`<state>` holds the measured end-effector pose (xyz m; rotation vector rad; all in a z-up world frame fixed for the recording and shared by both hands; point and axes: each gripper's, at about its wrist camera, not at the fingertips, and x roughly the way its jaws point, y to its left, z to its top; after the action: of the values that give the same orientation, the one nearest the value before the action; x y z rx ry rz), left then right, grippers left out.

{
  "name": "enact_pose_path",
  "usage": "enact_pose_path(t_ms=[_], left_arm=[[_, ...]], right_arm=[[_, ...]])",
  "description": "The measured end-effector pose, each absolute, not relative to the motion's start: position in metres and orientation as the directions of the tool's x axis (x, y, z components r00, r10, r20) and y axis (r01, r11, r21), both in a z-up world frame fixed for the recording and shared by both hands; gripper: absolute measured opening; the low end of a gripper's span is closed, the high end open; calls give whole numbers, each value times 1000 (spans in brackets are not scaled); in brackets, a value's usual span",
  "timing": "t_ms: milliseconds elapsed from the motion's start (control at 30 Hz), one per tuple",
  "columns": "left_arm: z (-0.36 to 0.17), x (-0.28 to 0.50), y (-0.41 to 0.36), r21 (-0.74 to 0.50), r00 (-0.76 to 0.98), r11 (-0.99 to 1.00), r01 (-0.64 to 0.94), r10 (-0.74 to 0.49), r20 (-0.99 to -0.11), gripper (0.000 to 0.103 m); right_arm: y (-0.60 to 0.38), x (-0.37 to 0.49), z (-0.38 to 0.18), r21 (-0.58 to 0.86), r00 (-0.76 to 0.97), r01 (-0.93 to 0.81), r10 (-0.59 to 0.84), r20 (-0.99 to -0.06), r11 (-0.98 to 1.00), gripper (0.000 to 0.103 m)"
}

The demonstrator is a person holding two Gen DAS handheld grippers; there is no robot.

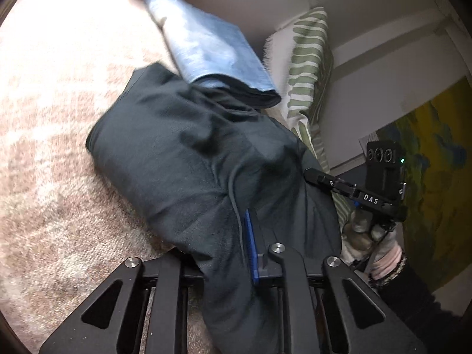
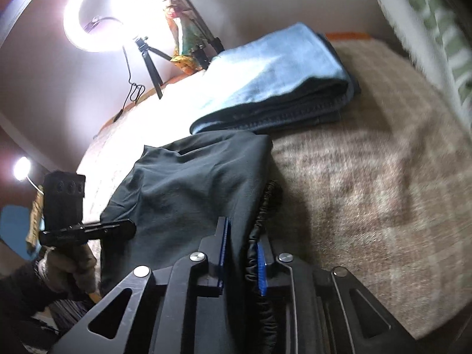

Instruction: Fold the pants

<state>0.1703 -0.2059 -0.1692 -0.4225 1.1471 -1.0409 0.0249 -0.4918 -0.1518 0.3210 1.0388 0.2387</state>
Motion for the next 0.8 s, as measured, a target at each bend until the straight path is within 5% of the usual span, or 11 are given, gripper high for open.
enact_pose_path(t_ms=[800], left_arm=[[-69,198,-228,-541,159,434,720,-862,-480,10]], right_arm=[[-461,39,-52,204,672,-36,175,-720,978,8]])
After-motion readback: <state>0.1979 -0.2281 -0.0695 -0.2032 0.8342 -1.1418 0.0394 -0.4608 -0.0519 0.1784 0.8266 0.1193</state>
